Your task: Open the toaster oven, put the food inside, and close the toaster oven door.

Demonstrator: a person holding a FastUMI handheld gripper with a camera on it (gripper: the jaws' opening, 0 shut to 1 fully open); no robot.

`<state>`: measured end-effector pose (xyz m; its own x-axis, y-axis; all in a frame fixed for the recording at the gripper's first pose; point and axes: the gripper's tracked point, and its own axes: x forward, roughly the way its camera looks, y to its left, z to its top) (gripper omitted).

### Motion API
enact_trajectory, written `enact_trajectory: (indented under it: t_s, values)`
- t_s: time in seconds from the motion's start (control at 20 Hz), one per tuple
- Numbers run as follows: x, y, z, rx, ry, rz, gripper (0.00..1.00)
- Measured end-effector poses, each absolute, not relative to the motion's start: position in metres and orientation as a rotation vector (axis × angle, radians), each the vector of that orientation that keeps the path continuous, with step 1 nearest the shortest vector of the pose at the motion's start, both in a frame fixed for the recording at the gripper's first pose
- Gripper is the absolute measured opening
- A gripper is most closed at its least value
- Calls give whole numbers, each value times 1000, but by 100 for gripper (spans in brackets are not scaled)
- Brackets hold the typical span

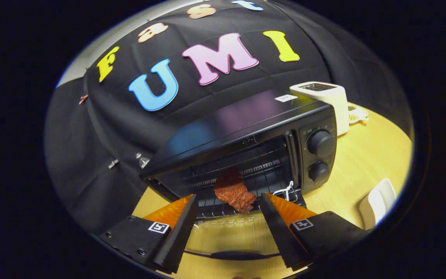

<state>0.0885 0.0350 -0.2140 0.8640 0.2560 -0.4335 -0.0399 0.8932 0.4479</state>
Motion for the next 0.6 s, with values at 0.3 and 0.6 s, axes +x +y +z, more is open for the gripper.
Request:
enact_trajectory:
  t_s: [0.3,0.6]
  values:
    - [31,33,-210,316,609,154,98]
    - [-21,42,-220,232,721,132,98]
